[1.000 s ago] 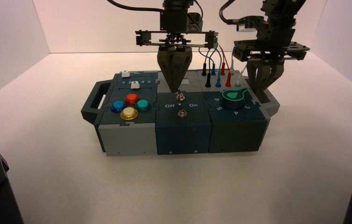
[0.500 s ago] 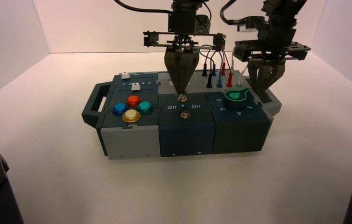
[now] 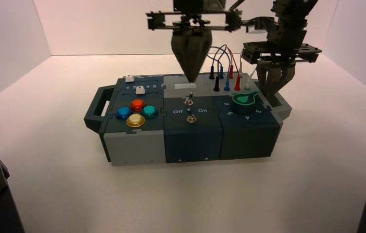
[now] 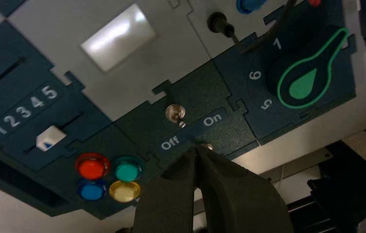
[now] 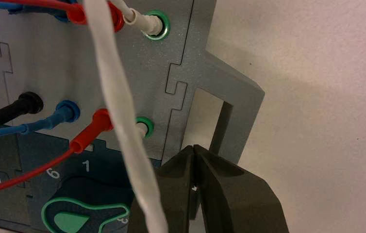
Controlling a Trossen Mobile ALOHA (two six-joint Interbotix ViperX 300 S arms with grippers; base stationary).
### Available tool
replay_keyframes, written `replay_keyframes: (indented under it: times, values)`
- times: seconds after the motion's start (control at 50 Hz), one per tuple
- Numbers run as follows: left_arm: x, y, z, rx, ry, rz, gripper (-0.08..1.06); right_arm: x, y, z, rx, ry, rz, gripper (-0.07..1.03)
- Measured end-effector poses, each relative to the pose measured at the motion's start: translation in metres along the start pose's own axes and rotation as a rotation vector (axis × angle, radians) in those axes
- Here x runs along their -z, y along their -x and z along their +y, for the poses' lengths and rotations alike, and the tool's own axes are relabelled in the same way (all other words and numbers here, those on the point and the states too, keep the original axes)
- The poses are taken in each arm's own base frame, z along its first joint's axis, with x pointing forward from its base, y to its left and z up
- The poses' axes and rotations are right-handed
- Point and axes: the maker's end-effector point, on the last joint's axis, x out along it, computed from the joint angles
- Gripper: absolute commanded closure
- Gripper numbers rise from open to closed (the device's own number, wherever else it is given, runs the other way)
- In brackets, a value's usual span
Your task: Flip the top switch on with the left gripper.
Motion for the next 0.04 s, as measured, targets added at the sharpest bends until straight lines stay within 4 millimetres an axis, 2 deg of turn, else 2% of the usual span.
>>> replay_keyframes:
  times: [0.04]
  values:
    - [0.0001,0.0011,0.0012,0.001,0.003,-0.003,1.01,0.0002,-0.0005,0.0006,-0.001,0.000,0.002,0.99]
